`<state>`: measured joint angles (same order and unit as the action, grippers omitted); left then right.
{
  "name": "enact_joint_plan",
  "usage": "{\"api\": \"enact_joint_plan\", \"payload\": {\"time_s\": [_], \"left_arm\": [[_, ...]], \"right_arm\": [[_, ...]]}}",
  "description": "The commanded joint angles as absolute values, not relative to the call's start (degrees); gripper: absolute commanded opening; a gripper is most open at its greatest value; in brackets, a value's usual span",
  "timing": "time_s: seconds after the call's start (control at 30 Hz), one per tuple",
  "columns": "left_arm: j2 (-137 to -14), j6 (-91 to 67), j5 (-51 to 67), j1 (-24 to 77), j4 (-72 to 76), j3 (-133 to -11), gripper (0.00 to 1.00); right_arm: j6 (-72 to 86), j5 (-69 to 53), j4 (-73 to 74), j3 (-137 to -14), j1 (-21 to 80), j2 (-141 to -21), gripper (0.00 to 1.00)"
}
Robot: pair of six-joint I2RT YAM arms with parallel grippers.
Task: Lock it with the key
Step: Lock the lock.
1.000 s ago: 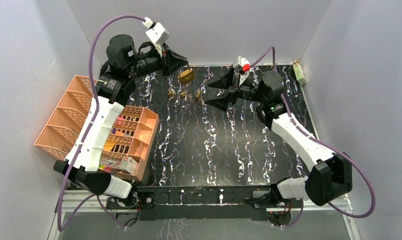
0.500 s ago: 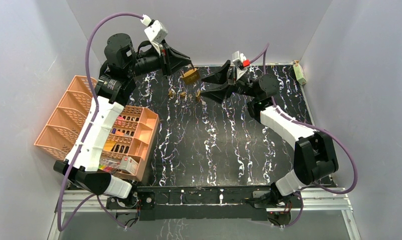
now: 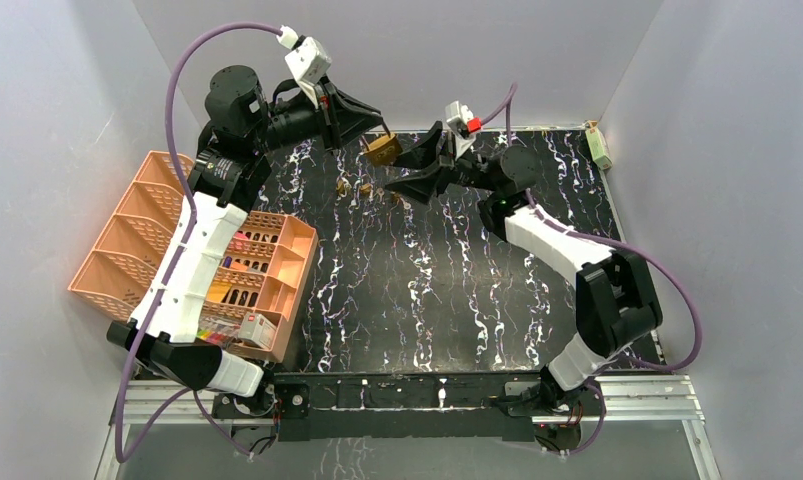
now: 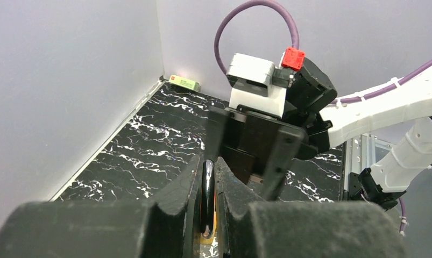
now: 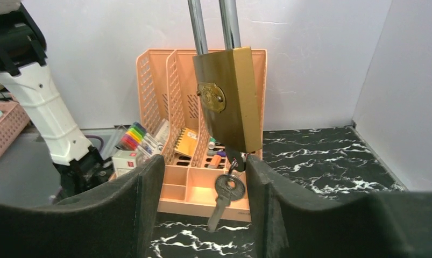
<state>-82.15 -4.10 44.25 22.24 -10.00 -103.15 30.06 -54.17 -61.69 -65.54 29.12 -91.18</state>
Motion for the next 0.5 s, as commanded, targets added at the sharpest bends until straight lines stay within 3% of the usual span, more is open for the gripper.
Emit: {"api": "enact_joint_plan", "payload": {"time_s": [0.0, 0.07, 0.17, 0.47], "left_arm": [[-79.8, -4.7, 45.5, 22.3, -4.7, -104.9, 0.0], [-79.9, -4.2, 45.3, 22.3, -5.2, -105.2, 0.0], [-80.2, -2.8, 44.6, 22.4, -6.7, -106.5, 0.0], [-80.4, -2.9, 45.8, 20.7, -5.6, -109.4, 0.0]], "right_arm": [[30.8, -53.5, -64.8, -70.2, 29.7, -93.1, 0.5], [31.7, -54.3, -61.9, -71.9, 29.7, -94.3, 0.01], [29.8, -55.8, -58.0, -69.9, 29.6, -93.6, 0.0], [25.6, -53.9, -59.7, -47.5, 27.0, -85.0, 0.0]]}}
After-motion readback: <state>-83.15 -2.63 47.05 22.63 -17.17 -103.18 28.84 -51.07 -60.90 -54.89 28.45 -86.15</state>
